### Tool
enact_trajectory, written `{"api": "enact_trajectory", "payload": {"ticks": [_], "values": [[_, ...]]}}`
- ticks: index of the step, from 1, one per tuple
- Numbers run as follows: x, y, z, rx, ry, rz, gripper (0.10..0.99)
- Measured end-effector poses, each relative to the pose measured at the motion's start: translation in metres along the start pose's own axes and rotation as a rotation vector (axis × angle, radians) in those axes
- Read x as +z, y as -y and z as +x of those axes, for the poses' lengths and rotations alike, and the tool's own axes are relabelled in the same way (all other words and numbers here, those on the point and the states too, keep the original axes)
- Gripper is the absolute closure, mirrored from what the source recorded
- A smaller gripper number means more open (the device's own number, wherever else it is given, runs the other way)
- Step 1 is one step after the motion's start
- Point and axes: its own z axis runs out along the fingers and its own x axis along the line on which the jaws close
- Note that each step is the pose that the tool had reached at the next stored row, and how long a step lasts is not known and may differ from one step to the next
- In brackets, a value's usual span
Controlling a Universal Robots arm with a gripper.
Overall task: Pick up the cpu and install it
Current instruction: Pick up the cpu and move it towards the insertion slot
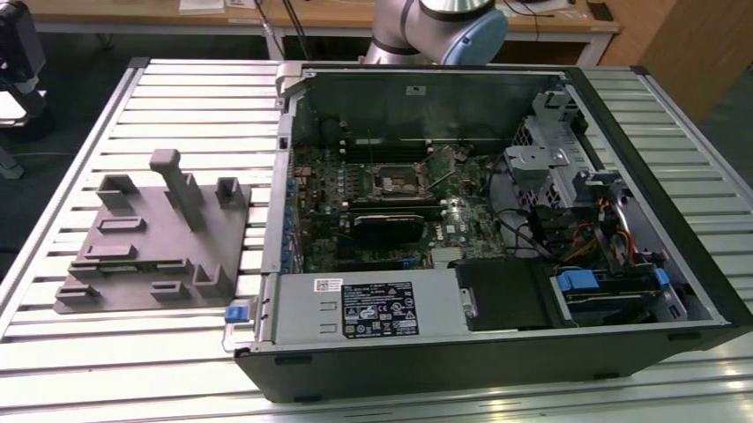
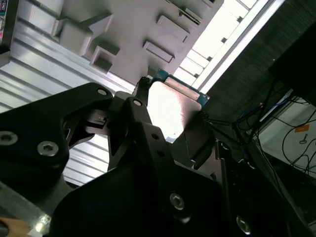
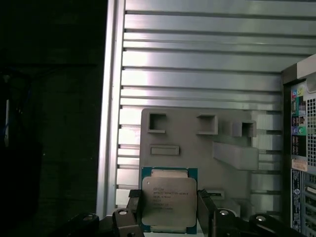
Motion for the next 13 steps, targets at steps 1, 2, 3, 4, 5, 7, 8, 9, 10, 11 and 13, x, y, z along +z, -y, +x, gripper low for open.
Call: {"api": "enact_trajectory", "payload": {"ticks": [1,2,3,4,5,7,8,9,10,11,13], "values": [[0.0,0.0001,-0.0007,0.0,0.0002,0.0,0.545],[-0.0002,0.0001,-0.0022,0.0,0.0001,0.0,0.545],[-0.0003,0.0001,-0.0044,0.0,0.0,0.0,0.545],[-0.0003,0.0002,-0.0072,0.0,0.0,0.0,0.545],[-0.0004,0.0002,-0.01,0.0,-0.0001,0.0,0.545],[-0.0004,0.0003,-0.0159,0.001,0.0,0.0,0.545],[-0.0005,0.0003,-0.0186,0.001,-0.0001,0.0,0.545],[-0.0005,0.0004,-0.0212,0.0,0.0,0.0,0.545],[-0.0005,0.0005,-0.0238,0.001,0.0,0.0,0.545],[-0.0005,0.0005,-0.0262,0.0,0.0,0.0,0.545],[-0.0006,0.0006,-0.0313,0.0,0.0,0.0,0.545]]}}
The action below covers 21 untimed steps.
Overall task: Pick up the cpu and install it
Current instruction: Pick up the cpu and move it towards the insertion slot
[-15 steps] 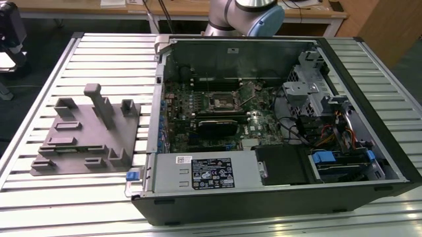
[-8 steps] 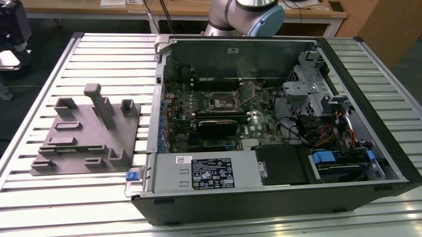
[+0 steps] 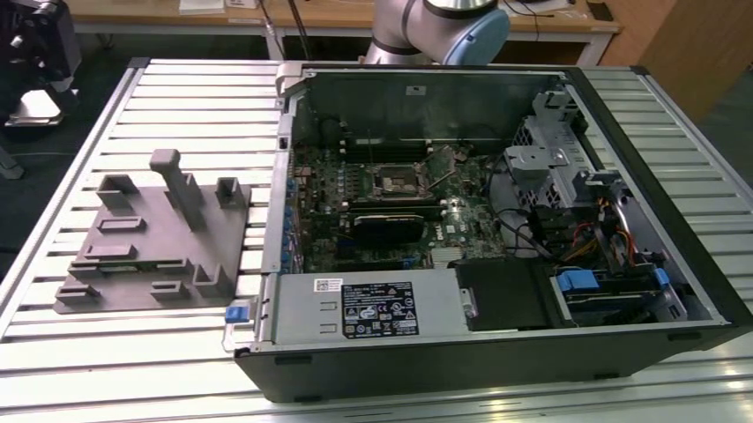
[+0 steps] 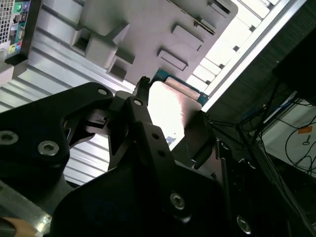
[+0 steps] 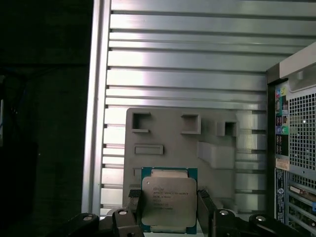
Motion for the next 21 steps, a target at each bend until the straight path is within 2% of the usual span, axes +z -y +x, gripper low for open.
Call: {"api": "enact_trajectory", "payload": {"ticks": [21], "values": [[-0.0006,0.001,-0.0529,0.0,0.0,0.0,0.545]]}}
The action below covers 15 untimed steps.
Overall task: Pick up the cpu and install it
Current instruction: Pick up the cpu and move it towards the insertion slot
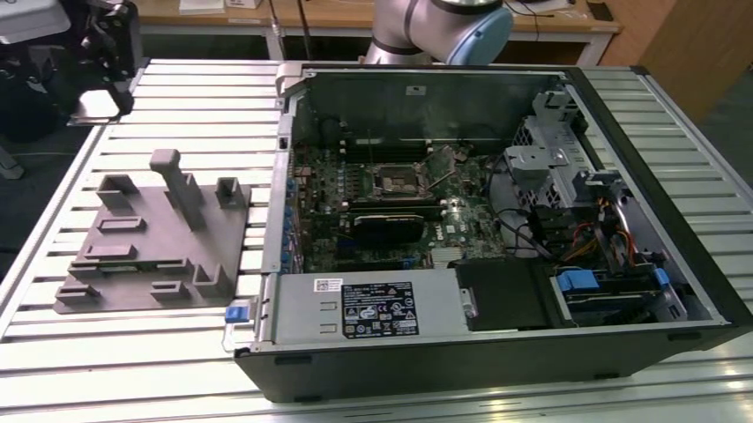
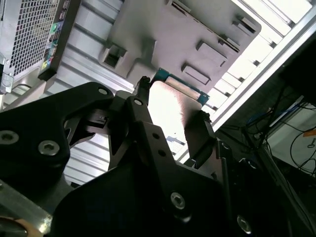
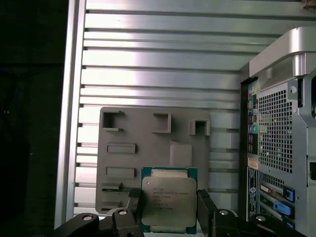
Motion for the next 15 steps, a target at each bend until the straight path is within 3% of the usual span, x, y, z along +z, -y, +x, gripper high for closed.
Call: {"api": "enact_trajectory", "payload": {"ticks": [15], "values": [[-0.0005,0.0008,-0.0403,0.0,0.0,0.0,0.545]]}}
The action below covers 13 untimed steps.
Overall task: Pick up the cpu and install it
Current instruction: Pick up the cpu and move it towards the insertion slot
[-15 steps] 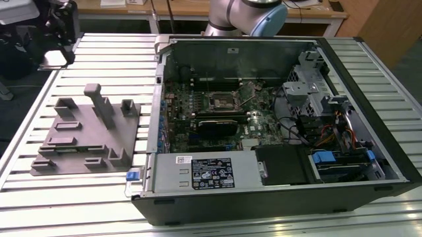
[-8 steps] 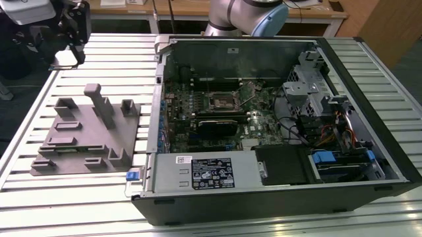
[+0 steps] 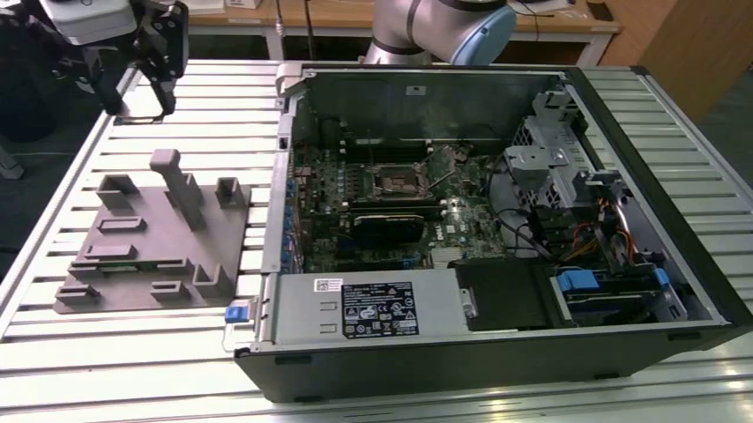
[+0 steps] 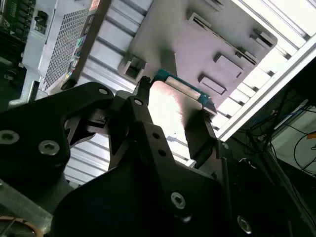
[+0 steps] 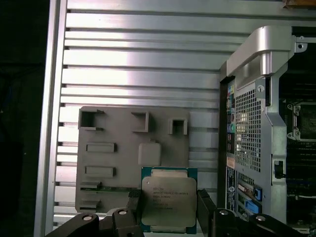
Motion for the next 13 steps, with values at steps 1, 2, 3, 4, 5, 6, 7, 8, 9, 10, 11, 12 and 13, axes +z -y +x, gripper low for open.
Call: {"api": "enact_trajectory", "payload": {"ticks": [1,2,3,4,5,6,7,8,9,10,11,12,13], "values": [[0.0,0.0001,-0.0025,0.0,-0.0001,0.0,0.545],[-0.0001,0.0001,-0.005,0.0,-0.0001,0.0,0.545],[-0.0001,0.0002,-0.0077,0.0,-0.0002,0.0,0.545],[-0.0002,0.0002,-0.0107,0.0,-0.0001,0.0,0.545],[-0.0002,0.0002,-0.0134,0.0,0.0,0.0,0.545],[-0.0002,0.0003,-0.016,0.0,0.0,0.0,0.545],[-0.0002,0.0004,-0.0188,0.0,-0.0001,0.0,0.545],[-0.0002,0.0004,-0.0216,0.0,0.0,0.0,0.545],[-0.0003,0.0005,-0.0244,0.0,-0.0001,0.0,0.545],[-0.0003,0.0005,-0.0271,0.0,-0.0001,0.0,0.545],[-0.0004,0.0006,-0.0299,0.0,-0.0001,0.0,0.545],[-0.0004,0.0006,-0.0327,0.0,-0.0001,0.0,0.545],[-0.0004,0.0007,-0.0354,0.0,-0.0001,0.0,0.545]]}}
